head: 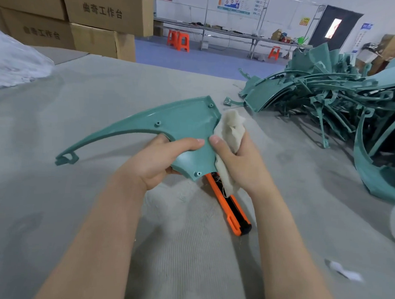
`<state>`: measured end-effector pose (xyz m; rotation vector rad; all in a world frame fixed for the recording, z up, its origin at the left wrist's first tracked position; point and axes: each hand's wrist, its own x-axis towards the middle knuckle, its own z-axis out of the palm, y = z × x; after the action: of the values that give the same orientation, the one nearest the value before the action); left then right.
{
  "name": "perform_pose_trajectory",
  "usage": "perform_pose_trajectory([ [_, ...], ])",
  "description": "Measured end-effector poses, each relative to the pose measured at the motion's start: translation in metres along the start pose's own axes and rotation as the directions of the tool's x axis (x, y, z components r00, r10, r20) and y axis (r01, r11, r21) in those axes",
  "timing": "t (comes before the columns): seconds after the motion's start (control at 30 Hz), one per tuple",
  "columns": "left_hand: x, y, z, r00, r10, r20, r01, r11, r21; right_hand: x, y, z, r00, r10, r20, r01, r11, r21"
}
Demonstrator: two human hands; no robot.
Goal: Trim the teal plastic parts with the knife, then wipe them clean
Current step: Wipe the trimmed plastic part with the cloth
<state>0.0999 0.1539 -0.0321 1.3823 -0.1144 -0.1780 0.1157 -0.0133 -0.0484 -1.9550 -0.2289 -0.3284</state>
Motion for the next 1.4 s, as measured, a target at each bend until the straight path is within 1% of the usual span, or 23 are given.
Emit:
perform_pose_trajectory([
  [0.07, -0.001, -0.001, -0.001, 1.000, 0.006, 0.031, -0.006, 1.000, -0.001, 0.002, 0.000, -0.003, 0.988, -0.030, -0.153, 0.020, 0.998, -0.067],
  [0.1, -0.002, -0.001, 0.000, 0.998, 0.012, 0.054, -0.013, 1.000, 0.009, 0.003, -0.001, -0.005, 0.978, -0.042, -0.205, 0.020, 0.994, -0.108],
  [0.17, -0.002, 0.000, 0.000, 0.996, 0.022, 0.083, -0.024, 0.999, 0.024, 0.004, -0.001, -0.005, 0.970, -0.053, -0.237, 0.023, 0.992, -0.127],
  [0.23, 0.000, -0.001, -0.002, 0.997, 0.019, 0.077, -0.021, 1.000, 0.020, 0.002, -0.001, 0.000, 0.967, -0.008, -0.254, -0.012, 0.997, -0.078],
  [0.27, 0.001, -0.002, -0.004, 0.997, 0.014, 0.073, -0.015, 1.000, 0.019, 0.001, -0.001, 0.001, 0.963, 0.055, -0.265, -0.055, 0.998, 0.005],
  [0.33, 0.002, -0.004, -0.006, 0.997, -0.006, 0.078, 0.003, 0.999, 0.032, 0.002, -0.003, -0.001, 0.946, 0.204, -0.252, -0.151, 0.965, 0.215],
  [0.37, 0.002, -0.005, -0.006, 0.996, -0.016, 0.088, 0.013, 0.999, 0.040, 0.002, -0.004, -0.004, 0.941, 0.236, -0.242, -0.169, 0.948, 0.268],
  [0.4, 0.003, -0.007, -0.006, 0.995, -0.025, 0.099, 0.020, 0.999, 0.044, 0.002, -0.004, -0.006, 0.949, 0.213, -0.232, -0.156, 0.958, 0.241],
  [0.43, 0.003, -0.007, -0.006, 0.994, -0.030, 0.106, 0.025, 0.999, 0.048, 0.002, -0.003, -0.007, 0.966, 0.151, -0.212, -0.117, 0.980, 0.163],
  [0.5, 0.003, -0.008, -0.007, 0.994, -0.036, 0.106, 0.030, 0.998, 0.057, 0.000, -0.002, -0.006, 0.993, 0.001, -0.116, -0.003, 1.000, -0.019],
  [0.57, 0.004, -0.008, -0.009, 0.993, -0.035, 0.115, 0.028, 0.997, 0.068, -0.001, -0.004, -0.002, 0.998, -0.017, -0.063, 0.011, 0.996, -0.092],
  [0.7, 0.005, -0.010, -0.006, 0.986, -0.029, 0.167, 0.017, 0.997, 0.074, 0.002, -0.001, -0.004, 0.987, 0.092, -0.132, -0.102, 0.992, -0.070],
  [0.77, 0.006, -0.011, -0.006, 0.987, -0.023, 0.156, 0.012, 0.997, 0.070, 0.001, -0.003, -0.003, 0.980, 0.126, -0.157, -0.131, 0.991, -0.027],
  [0.87, 0.007, -0.011, -0.009, 0.991, -0.020, 0.133, 0.014, 0.999, 0.053, 0.000, -0.004, -0.002, 0.972, 0.207, -0.116, -0.198, 0.977, 0.083],
  [0.93, 0.008, -0.011, -0.008, 0.992, -0.021, 0.122, 0.016, 0.999, 0.042, 0.001, -0.003, -0.004, 0.968, 0.236, -0.091, -0.224, 0.967, 0.121],
  [1.0, 0.011, -0.011, -0.005, 0.996, -0.031, 0.081, 0.033, 0.999, -0.023, 0.002, -0.003, -0.004, 0.965, 0.222, -0.137, -0.201, 0.968, 0.147],
  [1.07, 0.014, -0.008, -0.002, 0.999, -0.025, 0.023, 0.029, 0.986, -0.164, 0.002, -0.004, -0.002, 0.950, 0.222, -0.217, -0.185, 0.966, 0.179],
  [1.17, 0.015, -0.006, 0.002, 0.998, 0.058, -0.029, -0.065, 0.931, -0.358, 0.002, -0.004, -0.001, 0.905, 0.286, -0.314, -0.186, 0.931, 0.313],
  [1.27, 0.015, -0.009, 0.017, 0.993, 0.114, 0.006, -0.100, 0.893, -0.439, 0.002, -0.009, 0.004, 0.903, 0.322, -0.285, -0.175, 0.881, 0.440],
  [1.4, 0.016, -0.014, 0.030, 0.992, 0.107, -0.069, -0.127, 0.871, -0.475, -0.001, -0.014, 0.014, 0.942, 0.290, -0.170, -0.192, 0.880, 0.434],
])
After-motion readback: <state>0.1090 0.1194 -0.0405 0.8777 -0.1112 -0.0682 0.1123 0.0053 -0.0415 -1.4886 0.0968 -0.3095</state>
